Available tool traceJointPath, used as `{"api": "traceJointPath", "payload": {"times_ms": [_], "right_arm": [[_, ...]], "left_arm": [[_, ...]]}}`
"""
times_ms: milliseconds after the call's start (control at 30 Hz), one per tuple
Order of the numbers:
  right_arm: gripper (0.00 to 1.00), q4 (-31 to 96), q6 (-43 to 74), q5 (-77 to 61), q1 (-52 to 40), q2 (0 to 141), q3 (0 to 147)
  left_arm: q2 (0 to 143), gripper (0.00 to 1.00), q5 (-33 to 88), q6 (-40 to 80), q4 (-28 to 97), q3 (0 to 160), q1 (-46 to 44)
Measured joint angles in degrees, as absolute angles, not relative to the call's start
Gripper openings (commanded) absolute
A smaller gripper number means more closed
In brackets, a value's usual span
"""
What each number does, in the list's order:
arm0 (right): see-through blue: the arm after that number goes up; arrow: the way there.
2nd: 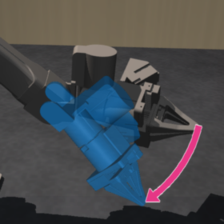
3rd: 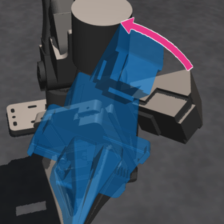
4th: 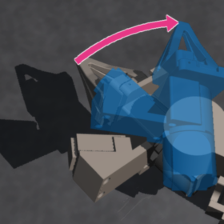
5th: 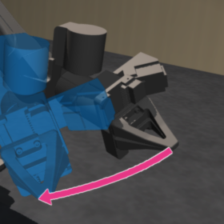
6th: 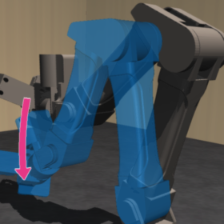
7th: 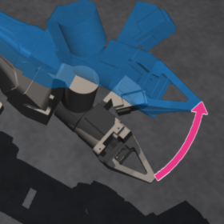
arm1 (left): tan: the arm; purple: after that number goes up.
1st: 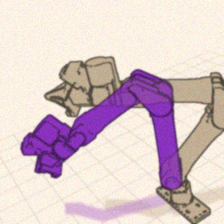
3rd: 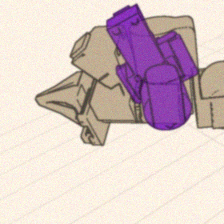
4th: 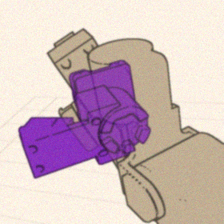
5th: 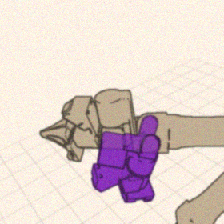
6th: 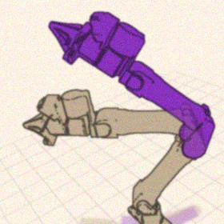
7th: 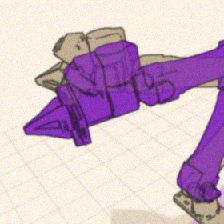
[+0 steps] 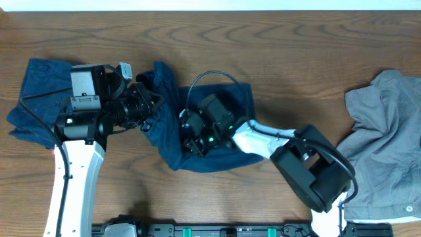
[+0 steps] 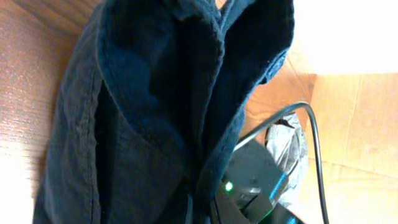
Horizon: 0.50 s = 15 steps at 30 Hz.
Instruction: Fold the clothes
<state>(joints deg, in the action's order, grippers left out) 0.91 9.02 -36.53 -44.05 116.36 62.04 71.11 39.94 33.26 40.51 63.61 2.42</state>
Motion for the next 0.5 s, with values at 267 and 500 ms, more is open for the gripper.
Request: {"api": "traceJointPath", "payload": {"times_ms": [267, 500], "right_arm": [[0.38, 15.2, 11.1, -27.1, -34.3, 112.5, 65.6], [0.42, 32.1, 6.0, -18.5, -17.8, 104.1, 67.0]], "left_arm": [[71.3, 0.06, 40.1, 33.3, 40.7, 63.6, -0.4], [73.3, 0.06, 37.3, 33.6, 39.1, 63.6, -7.4]]}}
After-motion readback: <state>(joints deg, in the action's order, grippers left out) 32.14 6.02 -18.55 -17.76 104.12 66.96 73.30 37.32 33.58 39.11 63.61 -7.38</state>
